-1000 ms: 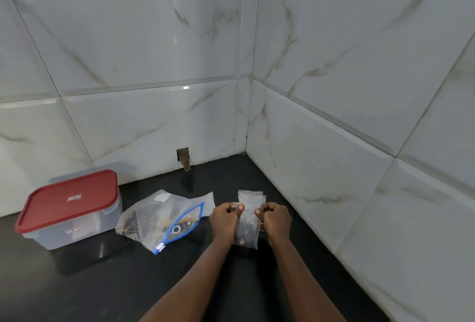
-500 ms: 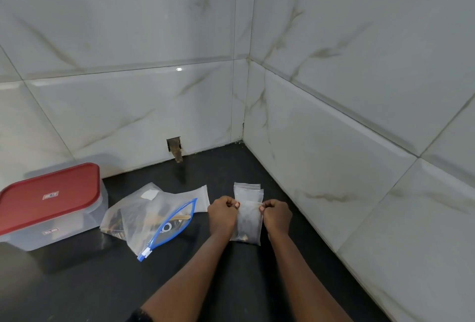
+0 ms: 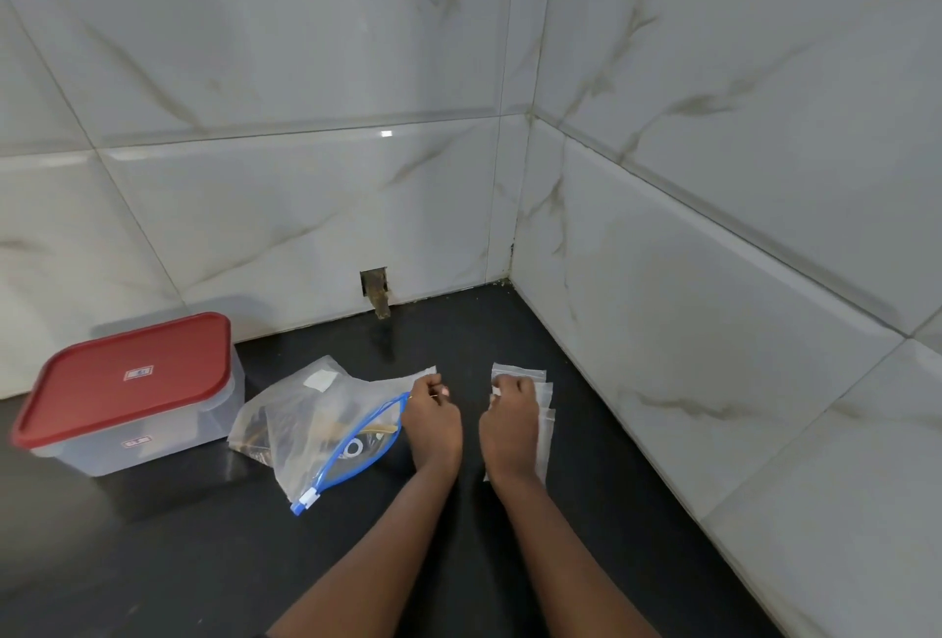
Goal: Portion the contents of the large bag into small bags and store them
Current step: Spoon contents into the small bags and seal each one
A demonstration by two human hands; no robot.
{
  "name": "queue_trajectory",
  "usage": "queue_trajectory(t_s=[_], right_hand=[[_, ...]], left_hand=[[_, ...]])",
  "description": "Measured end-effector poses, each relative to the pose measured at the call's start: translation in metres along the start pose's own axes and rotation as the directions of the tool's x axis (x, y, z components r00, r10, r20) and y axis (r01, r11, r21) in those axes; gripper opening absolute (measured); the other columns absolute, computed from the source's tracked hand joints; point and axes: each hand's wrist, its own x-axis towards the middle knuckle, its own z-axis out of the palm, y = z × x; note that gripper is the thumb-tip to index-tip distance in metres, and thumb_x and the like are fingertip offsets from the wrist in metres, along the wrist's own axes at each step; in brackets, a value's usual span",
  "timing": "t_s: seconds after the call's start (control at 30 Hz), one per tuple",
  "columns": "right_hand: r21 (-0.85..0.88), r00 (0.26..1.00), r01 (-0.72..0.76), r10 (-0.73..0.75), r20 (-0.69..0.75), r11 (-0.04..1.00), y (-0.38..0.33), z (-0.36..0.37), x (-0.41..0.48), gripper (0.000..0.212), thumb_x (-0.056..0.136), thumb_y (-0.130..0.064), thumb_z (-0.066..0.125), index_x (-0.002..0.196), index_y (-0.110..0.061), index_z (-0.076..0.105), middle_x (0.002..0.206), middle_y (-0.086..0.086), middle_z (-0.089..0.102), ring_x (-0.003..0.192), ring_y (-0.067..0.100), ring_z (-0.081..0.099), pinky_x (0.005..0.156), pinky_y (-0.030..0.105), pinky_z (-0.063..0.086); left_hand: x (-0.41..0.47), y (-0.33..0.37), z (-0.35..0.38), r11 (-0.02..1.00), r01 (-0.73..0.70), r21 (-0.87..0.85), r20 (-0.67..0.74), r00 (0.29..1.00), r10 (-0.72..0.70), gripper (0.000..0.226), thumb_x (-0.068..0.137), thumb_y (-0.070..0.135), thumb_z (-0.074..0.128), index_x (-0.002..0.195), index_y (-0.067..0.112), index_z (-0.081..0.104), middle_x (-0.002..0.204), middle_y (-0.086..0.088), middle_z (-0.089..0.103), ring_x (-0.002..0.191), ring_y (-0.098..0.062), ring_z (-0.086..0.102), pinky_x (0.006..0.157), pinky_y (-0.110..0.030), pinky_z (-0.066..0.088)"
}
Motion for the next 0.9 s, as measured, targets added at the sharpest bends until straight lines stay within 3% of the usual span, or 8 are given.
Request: queue_trajectory(t_s=[0.13,0.27,0.47,0.57,0.63,0.77,0.9], right_hand=[[-0.045,0.974,0.010,0.000,0.224,0.999,-0.020,0.023,-0.003,0.023,0.095,-0.012,0.048,0.116,-0.007,0.056,0.124,0.008,0.051,0.107,0.021,0.056,0.087,0.025,0.044],[-0.199,0.961,-0.026,0.079,0.266,0.980,-0.032,0.044,-0.002,0.045,0.092,-0.039,0.054,0.122,-0.005,0.054,0.127,0.011,0.045,0.117,0.027,0.050,0.096,0.034,0.042],[-0.201,0.968,-0.081,0.125,0.218,0.976,-0.037,0.052,0.008,0.029,0.094,-0.015,0.051,0.122,-0.005,0.055,0.129,0.011,0.048,0.117,0.027,0.051,0.094,0.034,0.046],[-0.088,0.973,-0.162,0.174,0.154,0.983,-0.036,0.044,0.014,0.022,0.096,-0.013,0.049,0.116,-0.007,0.056,0.120,0.010,0.059,0.110,0.024,0.058,0.086,0.031,0.048],[0.040,0.976,-0.187,0.181,0.124,0.982,-0.035,0.035,0.018,0.009,0.095,-0.012,0.050,0.101,-0.007,0.056,0.109,0.010,0.062,0.095,0.020,0.060,0.074,0.027,0.046],[0.235,0.996,-0.087,0.077,0.051,0.968,-0.037,0.013,0.024,0.012,0.091,-0.005,0.054,0.083,-0.012,0.050,0.081,0.003,0.056,0.075,0.014,0.052,0.052,0.012,0.035],[0.296,0.992,0.037,-0.070,0.101,0.954,-0.039,-0.004,0.022,0.014,0.088,-0.005,0.059,0.081,-0.015,0.052,0.072,-0.006,0.052,0.063,0.003,0.048,0.053,0.009,0.037]], left_hand=[[0.002,-0.007,-0.014,1.000,0.022,-0.002,-0.071,0.997,-0.022,0.040,0.087,-0.006,0.040,0.124,0.005,0.050,0.121,-0.012,0.056,0.113,-0.025,0.051,0.093,-0.032,0.040],[0.003,-0.013,-0.027,0.999,0.028,-0.019,-0.119,0.992,-0.030,0.044,0.087,-0.004,0.043,0.131,0.003,0.044,0.130,-0.014,0.051,0.122,-0.025,0.047,0.101,-0.033,0.038],[0.012,-0.017,-0.039,0.997,0.070,-0.023,-0.134,0.988,-0.073,0.047,0.090,-0.004,0.043,0.136,0.005,0.039,0.138,-0.013,0.045,0.128,-0.025,0.043,0.104,-0.033,0.037],[0.013,-0.014,-0.039,0.997,0.072,-0.009,-0.096,0.993,-0.073,0.046,0.091,-0.001,0.045,0.136,0.006,0.038,0.139,-0.012,0.043,0.129,-0.025,0.042,0.103,-0.033,0.037],[0.011,-0.011,-0.039,0.996,0.081,-0.022,-0.074,0.994,-0.082,0.046,0.091,-0.001,0.045,0.136,0.005,0.039,0.137,-0.013,0.045,0.127,-0.026,0.044,0.099,-0.032,0.040],[0.008,-0.003,-0.036,0.997,0.046,-0.068,-0.026,0.999,-0.048,0.037,0.093,0.005,0.048,0.129,0.006,0.047,0.129,-0.012,0.052,0.118,-0.023,0.050,0.096,-0.032,0.042],[0.006,0.013,-0.035,0.988,-0.034,-0.151,0.078,0.996,0.047,0.014,0.094,0.028,0.051,0.102,0.017,0.057,0.103,-0.005,0.064,0.089,-0.013,0.057,0.075,-0.025,0.042]])
